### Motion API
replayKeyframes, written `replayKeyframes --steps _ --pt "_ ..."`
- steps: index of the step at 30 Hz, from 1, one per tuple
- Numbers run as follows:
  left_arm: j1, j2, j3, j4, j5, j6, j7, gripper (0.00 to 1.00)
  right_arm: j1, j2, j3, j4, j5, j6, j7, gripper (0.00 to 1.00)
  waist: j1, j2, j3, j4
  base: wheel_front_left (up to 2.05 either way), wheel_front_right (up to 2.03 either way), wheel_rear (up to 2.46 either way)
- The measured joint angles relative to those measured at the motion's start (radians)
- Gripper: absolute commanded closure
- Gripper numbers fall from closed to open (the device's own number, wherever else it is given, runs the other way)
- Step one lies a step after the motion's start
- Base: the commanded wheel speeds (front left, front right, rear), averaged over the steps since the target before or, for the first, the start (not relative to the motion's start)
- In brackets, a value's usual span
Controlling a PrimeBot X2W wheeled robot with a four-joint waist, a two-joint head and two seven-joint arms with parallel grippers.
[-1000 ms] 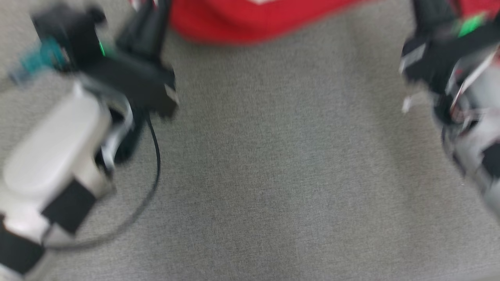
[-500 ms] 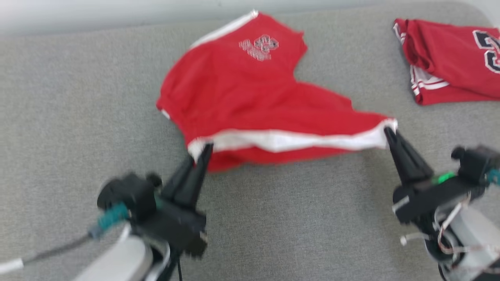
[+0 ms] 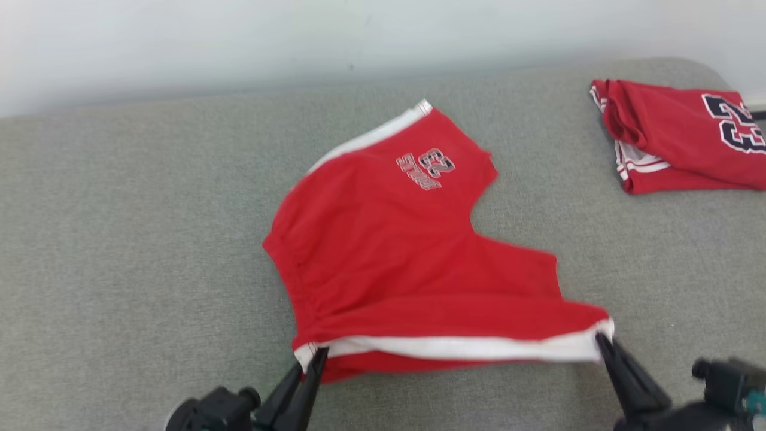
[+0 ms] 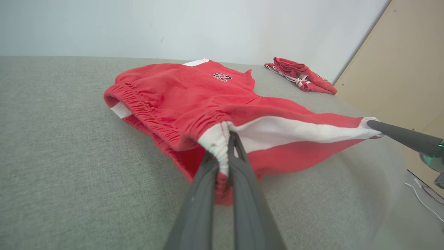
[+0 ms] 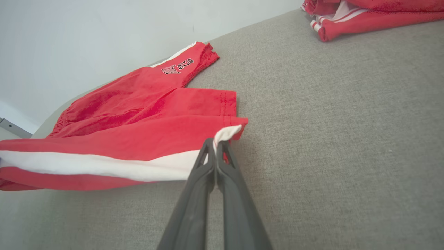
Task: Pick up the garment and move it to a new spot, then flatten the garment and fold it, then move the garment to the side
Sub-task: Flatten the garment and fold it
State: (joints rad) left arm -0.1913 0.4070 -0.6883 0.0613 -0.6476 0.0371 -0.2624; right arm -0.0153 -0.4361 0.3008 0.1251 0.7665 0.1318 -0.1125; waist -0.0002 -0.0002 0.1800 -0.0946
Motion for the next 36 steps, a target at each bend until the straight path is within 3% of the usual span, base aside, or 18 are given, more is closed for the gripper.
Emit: replayKeyframes --steps 8,15,24,36 --pt "0.089 -0.040 0.040 0.017 0.060 -0.051 0.000 1.00 0.184 0.068 -0.136 -0.119 -0.055 0.000 0.081 1.00 0.0000 0.0001 -0.044 0.020 0.00 0.00 0.00" --pt "0.096 -0.077 0.068 0.014 0.106 -0.090 0.000 1.00 0.167 0.087 -0.193 -0.189 -0.096 0.000 0.145 1.00 0.0002 0.0001 -0.052 0.037 0.00 0.00 0.00" --pt "0.011 -0.116 0.067 0.016 0.156 -0.127 0.000 1.00 -0.096 0.050 -0.217 -0.151 -0.092 0.000 0.214 1.00 0.0002 0.0002 -0.040 0.084 0.00 0.00 0.00" --pt "-0.247 -0.197 0.079 0.131 0.136 -0.153 0.000 1.00 -0.540 -0.004 -0.145 0.145 -0.101 0.000 0.227 1.00 0.0004 0.0003 0.055 0.162 0.00 0.00 0.00"
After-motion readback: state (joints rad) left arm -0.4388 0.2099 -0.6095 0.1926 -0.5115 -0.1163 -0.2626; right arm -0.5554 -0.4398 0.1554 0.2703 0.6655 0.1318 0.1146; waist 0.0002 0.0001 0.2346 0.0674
